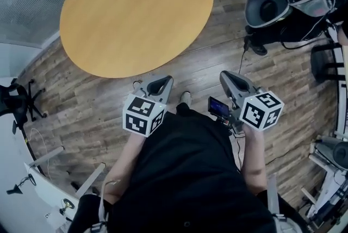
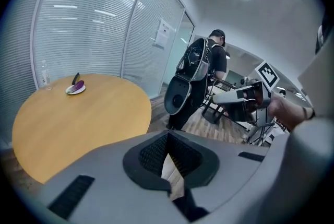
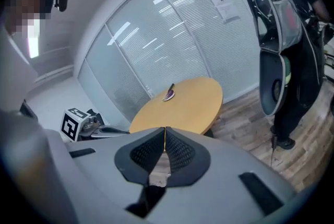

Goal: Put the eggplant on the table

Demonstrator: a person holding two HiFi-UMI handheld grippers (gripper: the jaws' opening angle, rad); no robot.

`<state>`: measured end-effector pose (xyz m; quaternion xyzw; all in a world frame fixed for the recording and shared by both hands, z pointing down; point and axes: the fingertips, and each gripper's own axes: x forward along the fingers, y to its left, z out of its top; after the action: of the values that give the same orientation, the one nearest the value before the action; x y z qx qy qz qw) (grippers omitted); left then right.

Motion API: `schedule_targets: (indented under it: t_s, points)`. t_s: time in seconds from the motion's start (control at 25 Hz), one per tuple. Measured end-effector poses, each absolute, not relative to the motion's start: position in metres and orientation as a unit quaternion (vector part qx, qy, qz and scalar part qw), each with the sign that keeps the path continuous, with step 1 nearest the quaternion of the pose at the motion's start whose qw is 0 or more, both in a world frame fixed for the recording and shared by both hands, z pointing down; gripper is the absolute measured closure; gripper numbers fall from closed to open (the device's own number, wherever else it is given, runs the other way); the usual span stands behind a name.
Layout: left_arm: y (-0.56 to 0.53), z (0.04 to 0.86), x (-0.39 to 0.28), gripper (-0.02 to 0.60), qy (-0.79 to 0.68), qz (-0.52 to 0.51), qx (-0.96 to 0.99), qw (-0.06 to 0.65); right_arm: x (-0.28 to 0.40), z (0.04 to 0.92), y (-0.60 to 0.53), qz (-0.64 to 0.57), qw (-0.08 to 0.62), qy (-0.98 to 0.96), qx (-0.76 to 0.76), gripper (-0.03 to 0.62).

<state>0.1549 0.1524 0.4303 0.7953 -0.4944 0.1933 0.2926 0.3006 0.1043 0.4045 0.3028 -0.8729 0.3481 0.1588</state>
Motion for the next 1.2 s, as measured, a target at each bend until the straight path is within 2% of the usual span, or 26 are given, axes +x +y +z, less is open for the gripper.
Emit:
schedule_targets:
  t_s: [0.32, 0.72, 1.2]
  points:
    - [0.184, 0.409, 0.141, 0.571, -0.505, 0.157, 0.8, 0.282, 0.252, 0.375, 0.133, 0.311, 0.126, -0.921, 0.198, 0.577]
    - [0.228, 0.397, 0.083, 0.571, -0.523, 0.142, 0.791, 0.284, 0.189, 0.362, 0.161, 0.303, 0.112, -0.935, 0.149, 0.577]
    - [0.231, 0.406, 0.098, 0.571, -0.494, 0.114, 0.807, 0.303, 0.211, 0.364, 0.178, 0.292, 0.103, -0.941, 0.139, 0.577]
